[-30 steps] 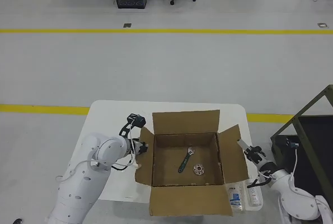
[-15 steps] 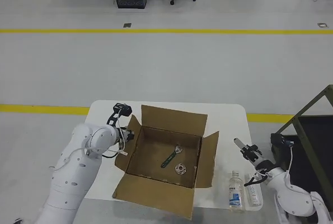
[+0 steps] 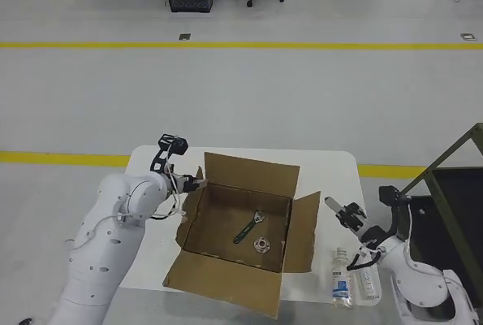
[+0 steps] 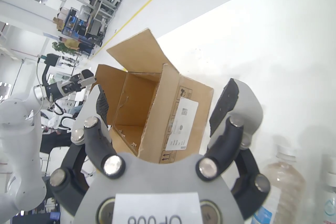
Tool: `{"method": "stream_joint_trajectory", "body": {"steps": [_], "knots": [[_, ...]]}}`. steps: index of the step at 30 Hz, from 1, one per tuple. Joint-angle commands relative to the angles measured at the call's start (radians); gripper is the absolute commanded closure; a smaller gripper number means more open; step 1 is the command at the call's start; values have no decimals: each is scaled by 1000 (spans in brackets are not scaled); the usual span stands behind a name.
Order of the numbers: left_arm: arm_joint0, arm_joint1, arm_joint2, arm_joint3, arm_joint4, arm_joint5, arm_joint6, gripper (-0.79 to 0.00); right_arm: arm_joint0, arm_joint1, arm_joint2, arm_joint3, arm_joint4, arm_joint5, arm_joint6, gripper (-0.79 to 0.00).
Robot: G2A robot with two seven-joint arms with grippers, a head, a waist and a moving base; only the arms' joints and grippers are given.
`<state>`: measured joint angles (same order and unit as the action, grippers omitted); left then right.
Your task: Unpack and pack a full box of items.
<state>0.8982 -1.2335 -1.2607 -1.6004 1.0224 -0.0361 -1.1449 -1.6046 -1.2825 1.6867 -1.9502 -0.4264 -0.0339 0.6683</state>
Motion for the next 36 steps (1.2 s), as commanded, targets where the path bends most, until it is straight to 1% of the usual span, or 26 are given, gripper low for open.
{"method": "stream_joint_trajectory", "body": {"steps": [1,3,10,11,12,13,20,27,34,35,36], "knots": [[0,1,-7,-19,-13,3,3,-785,5,3,-29,-6,-34,10,42,-785],[-1,1,-11,-37,-31,4,6,-785,13,6,-59,-12,-93,26,62,-785],[2,2,-22,-96,-137,-21,9,-785,41,9,-148,40,-164,49,98,-785],[2,3,-24,-104,-148,-28,9,-785,45,10,-159,51,-180,51,104,-299],[4,4,-27,-108,-157,-32,10,-785,51,10,-167,61,-179,57,106,-65],[5,4,-31,-110,-167,-30,11,-785,57,11,-173,69,-185,60,107,0],[5,4,-31,-110,-167,-30,11,-785,100,12,-208,127,-167,69,99,0],[5,4,-31,-110,-167,-30,11,-785,160,13,-222,193,-118,69,94,0],[5,4,-31,-110,-167,-30,11,-785,212,16,-243,238,-135,85,88,-6],[5,4,-31,-110,-167,-30,11,-785,214,16,-246,238,-135,87,86,-58],[5,4,-31,-110,-167,-30,11,-785,215,16,-249,237,-135,91,83,-209]]}}
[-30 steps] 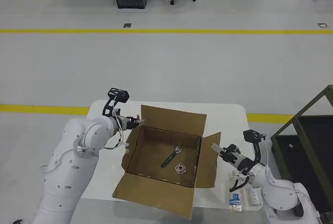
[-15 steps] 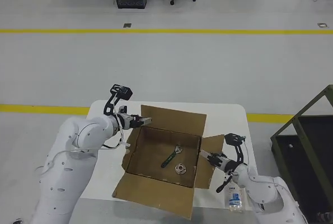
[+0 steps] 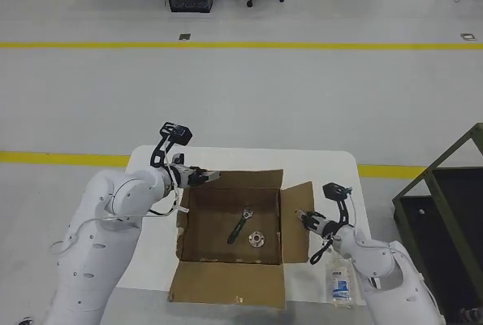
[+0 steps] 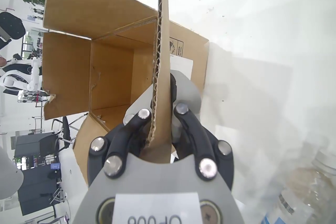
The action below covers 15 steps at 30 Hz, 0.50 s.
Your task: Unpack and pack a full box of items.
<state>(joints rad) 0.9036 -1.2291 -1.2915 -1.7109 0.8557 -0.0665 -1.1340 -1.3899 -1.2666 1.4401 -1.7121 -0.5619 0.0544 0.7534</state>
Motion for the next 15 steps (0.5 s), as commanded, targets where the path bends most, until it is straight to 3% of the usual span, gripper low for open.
{"method": "stream_joint_trajectory", "body": {"steps": [1,2,9,15], "knots": [[0,0,0,0,0,0,0,-785,1,0,-6,-2,-1,6,-4,-369],[0,0,0,0,0,0,0,-785,0,1,-8,-4,-7,10,-9,-785],[13,-1,7,-3,-19,-8,29,-785,-27,6,8,-53,-32,38,-74,-785],[-4,-4,58,20,-78,-74,21,-785,-107,16,63,-193,-173,56,-212,-785]]}}
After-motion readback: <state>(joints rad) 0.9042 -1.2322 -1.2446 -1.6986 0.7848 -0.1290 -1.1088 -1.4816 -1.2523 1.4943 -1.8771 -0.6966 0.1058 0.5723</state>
